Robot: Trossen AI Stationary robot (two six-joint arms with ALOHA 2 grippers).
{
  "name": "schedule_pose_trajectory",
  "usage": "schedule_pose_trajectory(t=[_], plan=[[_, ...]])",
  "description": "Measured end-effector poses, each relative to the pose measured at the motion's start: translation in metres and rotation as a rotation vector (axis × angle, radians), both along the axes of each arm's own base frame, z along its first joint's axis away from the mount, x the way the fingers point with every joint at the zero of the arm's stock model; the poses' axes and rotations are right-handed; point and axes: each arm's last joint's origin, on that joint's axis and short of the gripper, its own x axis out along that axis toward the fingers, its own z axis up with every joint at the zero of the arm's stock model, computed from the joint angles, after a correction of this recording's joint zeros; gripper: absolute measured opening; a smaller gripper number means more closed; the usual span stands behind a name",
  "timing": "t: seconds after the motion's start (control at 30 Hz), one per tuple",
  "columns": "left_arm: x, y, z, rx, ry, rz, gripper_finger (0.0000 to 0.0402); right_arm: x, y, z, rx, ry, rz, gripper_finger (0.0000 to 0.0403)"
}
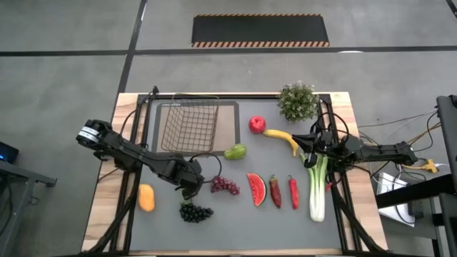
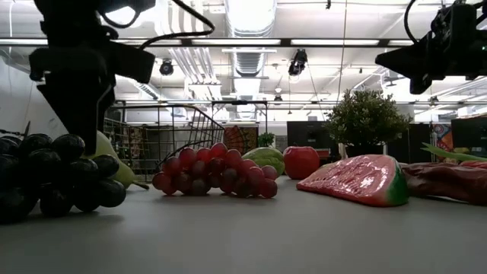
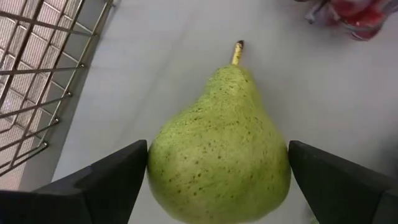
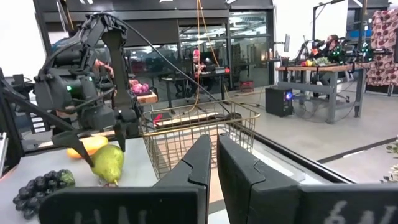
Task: Build produce basket
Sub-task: Put the pear into the wire basket
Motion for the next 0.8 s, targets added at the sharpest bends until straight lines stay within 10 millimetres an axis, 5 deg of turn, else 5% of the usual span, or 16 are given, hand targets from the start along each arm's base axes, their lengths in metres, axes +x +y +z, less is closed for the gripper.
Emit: schedule_pose_trajectory(t=[0.43,0.8], plan=[[-0.004,-0.004,0.0,-0.011,-0.023,0.023,0.0301,0.0,0.0,0.0,-0.001,-0.002,0.0,0.0018],[-0.013,-0.04,0.08,0.115,-0.568,-0.113,0.0297,-0.001,0.0,0.006,-0.003,-0.061,-0.001,0.0018]])
